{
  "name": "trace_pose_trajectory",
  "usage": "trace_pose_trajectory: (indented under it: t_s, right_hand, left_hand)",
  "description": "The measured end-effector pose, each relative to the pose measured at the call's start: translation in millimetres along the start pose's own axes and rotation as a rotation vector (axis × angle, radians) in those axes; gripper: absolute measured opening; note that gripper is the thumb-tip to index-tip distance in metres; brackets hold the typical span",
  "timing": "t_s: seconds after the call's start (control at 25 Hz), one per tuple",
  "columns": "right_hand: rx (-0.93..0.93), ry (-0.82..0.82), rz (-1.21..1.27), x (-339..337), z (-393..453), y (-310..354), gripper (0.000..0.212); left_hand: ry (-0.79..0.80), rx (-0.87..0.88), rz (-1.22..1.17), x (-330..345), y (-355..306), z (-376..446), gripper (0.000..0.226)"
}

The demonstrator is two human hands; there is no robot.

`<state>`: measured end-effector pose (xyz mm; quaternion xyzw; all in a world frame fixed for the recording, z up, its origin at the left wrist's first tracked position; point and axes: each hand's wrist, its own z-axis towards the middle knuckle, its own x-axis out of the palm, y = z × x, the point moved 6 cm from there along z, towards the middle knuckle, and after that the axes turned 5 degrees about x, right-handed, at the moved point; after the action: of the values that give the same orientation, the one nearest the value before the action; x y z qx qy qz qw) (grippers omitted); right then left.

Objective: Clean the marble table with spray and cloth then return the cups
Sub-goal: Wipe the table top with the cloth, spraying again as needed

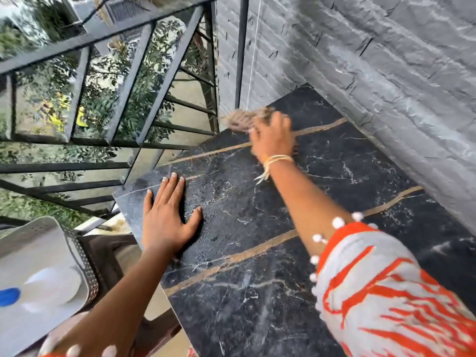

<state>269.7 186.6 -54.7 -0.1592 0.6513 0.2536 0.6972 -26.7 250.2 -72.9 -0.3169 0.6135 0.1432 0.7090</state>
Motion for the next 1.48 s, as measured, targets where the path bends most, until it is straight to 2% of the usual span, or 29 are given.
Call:
trace_pose_trajectory:
  t_s: [0.08,0.16,0.28,0.36,0.44,0.48,0.56,0.64,0.72,0.8,0.84,0.92,1.08,1.2,1.28,1.48]
  right_hand:
    - [0.227,-0.028,-0.002,-6.5,14.2,-60.6,0.039]
    - [0.376,-0.045,0.001,-8.0,13.6,-89.1,0.038]
    - [0.502,-0.058,-0.050,-4.7,0.0,-68.5,0.039]
    - [0.394,-0.063,-0.060,-2.2,-15.3,-26.9,0.043]
    - [0.189,-0.037,-0.033,-4.5,-37.7,25.2,0.045]
    - [0.093,-0.013,-0.019,-5.6,-52.2,50.5,0.045]
    - [-0.062,0.022,0.014,-6.5,-87.4,95.5,0.044]
    - [-0.246,0.019,0.047,-7.4,-131.3,135.7,0.042]
    - [-0.462,0.050,0.075,-2.1,-167.2,160.2,0.041]
    - [-0.616,0.081,0.087,1.1,-176.6,162.4,0.040]
    - [-0.630,0.081,0.068,2.8,-167.5,155.6,0.040]
    - [-0.493,0.046,0.034,1.0,-138.0,127.0,0.038]
    - [0.090,-0.010,0.000,-8.6,-89.5,21.7,0.038]
    - [0.403,-0.026,-0.005,-5.6,-87.5,5.9,0.039]
    - [0.402,-0.039,0.006,-3.8,-96.3,37.4,0.039]
    - [-0.131,0.021,0.053,-1.6,-154.7,174.2,0.040]
  left_hand:
    - [-0.009,0.002,-0.009,1.4,-0.8,0.4,0.080]
    - [-0.004,-0.005,-0.018,1.0,1.2,1.0,0.080]
    - [0.007,-0.008,-0.016,2.5,1.9,0.1,0.080]
    - [0.017,0.005,-0.007,4.2,2.7,0.9,0.079]
    - [-0.042,-0.015,0.021,-0.7,7.1,-1.2,0.073]
    - [-0.097,-0.083,0.038,-7.1,13.4,-6.4,0.068]
    - [-0.202,-0.370,-0.042,-22.4,38.2,-21.1,0.067]
    - [-0.230,-0.704,-0.307,-7.4,84.0,-42.3,0.076]
    - [-0.251,-0.981,-0.795,13.5,112.5,-59.7,0.074]
    - [-0.243,-1.098,-1.269,23.3,107.1,-70.7,0.037]
    - [-0.229,-1.079,-1.381,22.8,98.9,-71.6,0.023]
    - [-0.177,-1.026,-1.464,20.5,91.2,-74.6,0.024]
    - [-0.104,-0.974,-1.514,15.4,92.9,-76.2,0.027]
    - [-0.101,-0.975,-1.524,16.2,90.7,-77.7,0.028]
    - [-0.121,-0.966,-1.539,11.1,83.5,-77.7,0.026]
    - [-0.187,-1.001,-1.488,10.5,87.9,-79.7,0.022]
